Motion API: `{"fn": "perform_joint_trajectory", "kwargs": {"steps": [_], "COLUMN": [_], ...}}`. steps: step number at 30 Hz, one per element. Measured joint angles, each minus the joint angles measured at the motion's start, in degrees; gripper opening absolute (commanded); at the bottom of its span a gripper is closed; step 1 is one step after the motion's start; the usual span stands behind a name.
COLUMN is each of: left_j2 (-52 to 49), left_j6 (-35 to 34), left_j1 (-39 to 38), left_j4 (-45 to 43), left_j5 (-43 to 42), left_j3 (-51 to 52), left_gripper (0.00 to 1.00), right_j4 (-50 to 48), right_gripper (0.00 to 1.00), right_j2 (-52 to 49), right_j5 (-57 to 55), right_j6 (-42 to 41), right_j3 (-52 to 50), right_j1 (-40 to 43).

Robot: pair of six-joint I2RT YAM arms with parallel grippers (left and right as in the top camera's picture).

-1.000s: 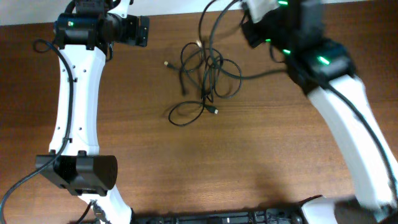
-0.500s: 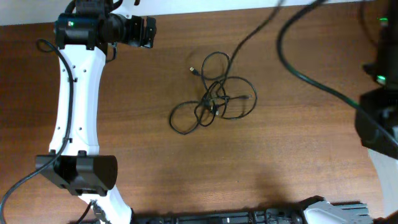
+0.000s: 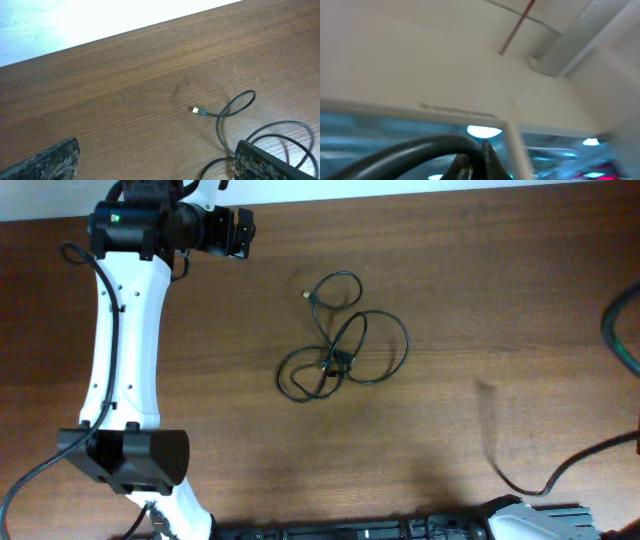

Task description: Untangle cables

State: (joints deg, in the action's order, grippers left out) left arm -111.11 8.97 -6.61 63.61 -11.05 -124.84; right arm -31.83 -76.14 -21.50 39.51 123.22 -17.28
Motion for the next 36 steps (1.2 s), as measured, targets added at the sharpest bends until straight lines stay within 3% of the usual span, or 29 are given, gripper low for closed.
{"fn": "perform_joint_trajectory", "kwargs": {"steps": [5,8,11,16,23,27,30,36], "left_j2": [0.00,0.00,0.00,0.00,0.00,0.00,0.00,0.00], "left_j6": [0.00,0.00,0.00,0.00,0.00,0.00,0.00,0.00], "left_j1": [0.00,0.00,-0.02,0.00,0.00,0.00,0.00,0.00], "left_j4": [0.00,0.00,0.02,0.04,-0.85,-1.16,-1.11,-1.07], "left_j5": [-0.11,-0.13,-0.15,-0.15,-0.15,-0.15,-0.15,-0.17], "left_j3": [0.00,0.00,0.00,0.00,0.00,0.00,0.00,0.00], "left_gripper": [0.99,0.99,0.99,0.99,0.99,0.99,0.99,0.99], "right_j4": [0.02,8.02,13.46,16.11,42.40,61.48,70.97,78.95], "right_gripper": [0.04,0.04,0.04,0.04,0.04,0.04,0.04,0.04], "right_j2": [-4.24,-9.77,-16.74,-24.74,-25.31,-25.35,-25.31,-25.99], "right_j5": [-9.27,-13.70,-19.69,-33.53,-40.68,-35.91,-25.03,-11.10], "right_j6": [17.77,23.30,22.82,15.80,-3.17,-18.97,-29.55,-39.52], "right_j3": [0.15,0.42,0.31,-0.02,0.24,0.31,0.37,-0.02], "right_j1": [2.34,13.16,24.22,40.48,52.13,55.89,57.11,61.16]}}
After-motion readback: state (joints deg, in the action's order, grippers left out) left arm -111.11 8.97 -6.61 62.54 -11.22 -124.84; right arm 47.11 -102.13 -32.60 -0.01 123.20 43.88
